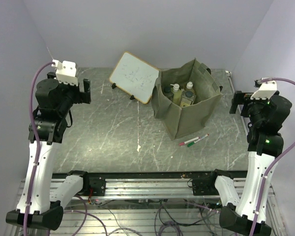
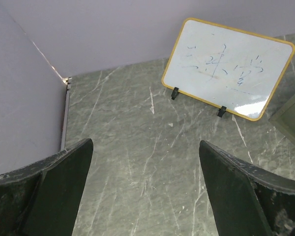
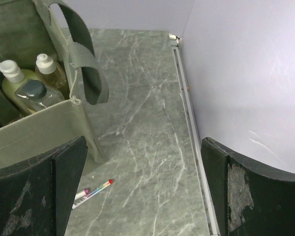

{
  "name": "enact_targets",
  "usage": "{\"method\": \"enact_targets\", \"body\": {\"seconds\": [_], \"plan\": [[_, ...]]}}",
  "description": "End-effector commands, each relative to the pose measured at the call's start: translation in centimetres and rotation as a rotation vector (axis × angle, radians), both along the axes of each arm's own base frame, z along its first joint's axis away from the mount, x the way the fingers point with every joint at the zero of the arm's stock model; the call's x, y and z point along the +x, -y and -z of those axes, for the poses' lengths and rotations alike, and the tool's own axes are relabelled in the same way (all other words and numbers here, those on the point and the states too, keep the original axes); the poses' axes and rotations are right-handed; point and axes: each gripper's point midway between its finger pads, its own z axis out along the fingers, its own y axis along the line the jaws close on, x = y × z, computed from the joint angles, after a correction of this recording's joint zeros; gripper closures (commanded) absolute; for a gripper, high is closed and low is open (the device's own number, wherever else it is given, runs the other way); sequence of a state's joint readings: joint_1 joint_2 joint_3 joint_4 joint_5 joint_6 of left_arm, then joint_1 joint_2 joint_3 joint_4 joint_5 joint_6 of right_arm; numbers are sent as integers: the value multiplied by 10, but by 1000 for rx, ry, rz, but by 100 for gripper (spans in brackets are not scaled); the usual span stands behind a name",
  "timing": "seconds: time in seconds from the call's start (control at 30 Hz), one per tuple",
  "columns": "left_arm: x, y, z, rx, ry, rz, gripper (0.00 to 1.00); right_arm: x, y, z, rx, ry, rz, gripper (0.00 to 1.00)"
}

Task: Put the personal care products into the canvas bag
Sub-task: Reset both arms

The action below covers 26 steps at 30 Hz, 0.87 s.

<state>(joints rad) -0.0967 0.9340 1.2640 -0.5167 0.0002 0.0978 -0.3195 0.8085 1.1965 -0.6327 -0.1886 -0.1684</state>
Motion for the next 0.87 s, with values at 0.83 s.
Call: {"method": "enact_targets", "body": {"seconds": [0.83], "plan": [[-20, -5, -6, -18, 39, -5, 1, -11, 4, -12, 38, 37, 52, 0]]}}
